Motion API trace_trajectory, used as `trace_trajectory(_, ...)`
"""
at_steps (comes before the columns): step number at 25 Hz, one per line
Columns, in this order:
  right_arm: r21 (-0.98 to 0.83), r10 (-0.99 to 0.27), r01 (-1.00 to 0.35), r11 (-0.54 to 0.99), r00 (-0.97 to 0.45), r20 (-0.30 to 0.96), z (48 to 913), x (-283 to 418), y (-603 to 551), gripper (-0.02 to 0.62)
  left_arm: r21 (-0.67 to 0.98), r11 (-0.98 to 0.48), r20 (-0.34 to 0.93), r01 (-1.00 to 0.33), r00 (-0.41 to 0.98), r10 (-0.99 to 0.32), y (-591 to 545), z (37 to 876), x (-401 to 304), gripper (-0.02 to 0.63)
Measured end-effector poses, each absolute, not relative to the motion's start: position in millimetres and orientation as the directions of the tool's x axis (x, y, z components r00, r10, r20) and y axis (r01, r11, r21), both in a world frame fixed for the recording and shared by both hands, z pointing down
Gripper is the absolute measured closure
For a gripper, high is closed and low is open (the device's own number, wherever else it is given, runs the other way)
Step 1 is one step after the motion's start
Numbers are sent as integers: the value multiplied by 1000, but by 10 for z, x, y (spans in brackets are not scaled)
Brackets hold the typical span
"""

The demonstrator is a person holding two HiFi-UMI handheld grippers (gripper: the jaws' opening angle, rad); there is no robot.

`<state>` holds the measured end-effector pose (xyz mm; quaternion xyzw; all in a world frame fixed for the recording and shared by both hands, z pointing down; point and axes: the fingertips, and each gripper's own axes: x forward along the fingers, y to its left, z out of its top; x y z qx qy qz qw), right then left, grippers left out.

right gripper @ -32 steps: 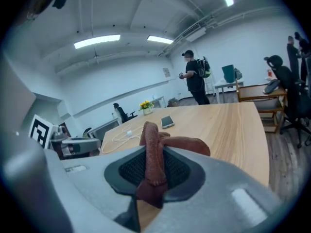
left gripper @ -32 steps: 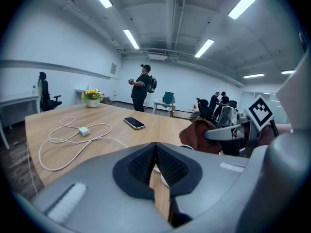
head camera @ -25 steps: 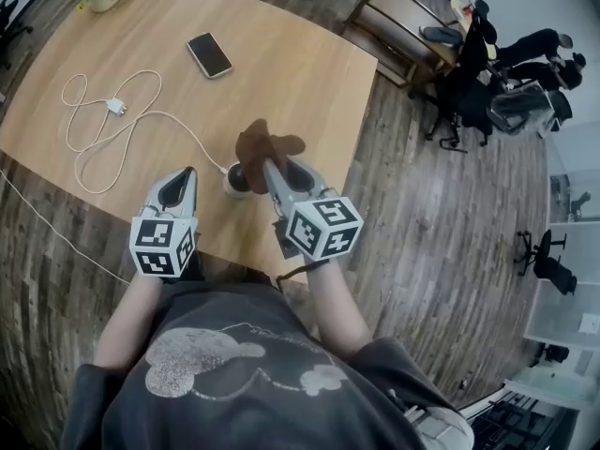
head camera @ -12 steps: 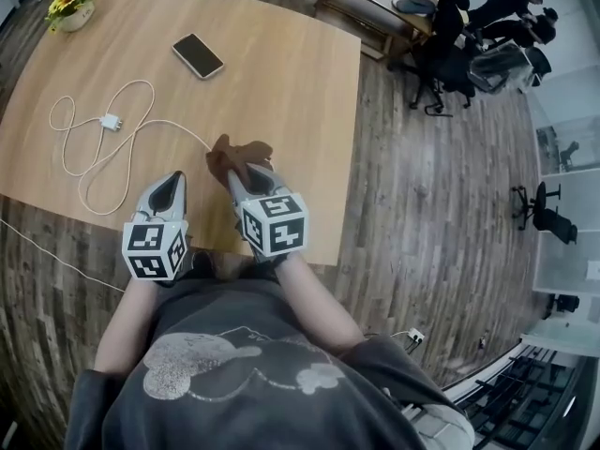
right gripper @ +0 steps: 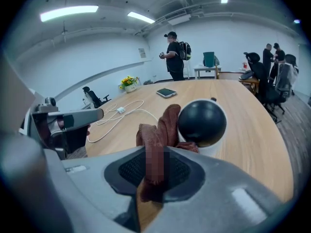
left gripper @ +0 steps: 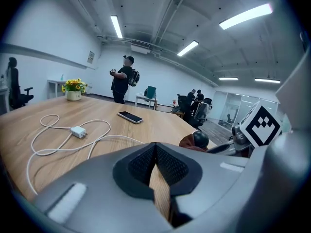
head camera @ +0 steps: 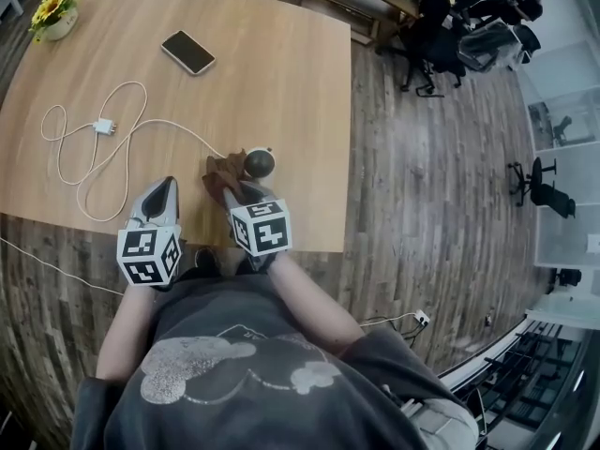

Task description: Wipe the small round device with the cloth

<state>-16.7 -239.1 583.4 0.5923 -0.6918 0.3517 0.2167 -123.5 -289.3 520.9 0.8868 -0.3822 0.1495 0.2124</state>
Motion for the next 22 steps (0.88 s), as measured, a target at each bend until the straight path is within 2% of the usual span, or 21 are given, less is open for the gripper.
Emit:
trace_trajectory(6, -263, -641, -965, 15, -211, 738, 5966, -157, -2281, 525, 282, -630, 438, -723, 682, -586, -2836, 5283, -1246, 587)
trace_trajectory(15, -306, -634, -948, 85, -289, 717, 5863, -455, -2035, 525, 312, -645, 434, -697, 709, -556, -2787, 5357, -1316, 586)
trace_trajectory(22, -319, -680, -928, 193, -361, 638, 5591, -647, -1960, 525, 300, -657, 413, -692, 715, -564, -2642, 5297, -1283, 588)
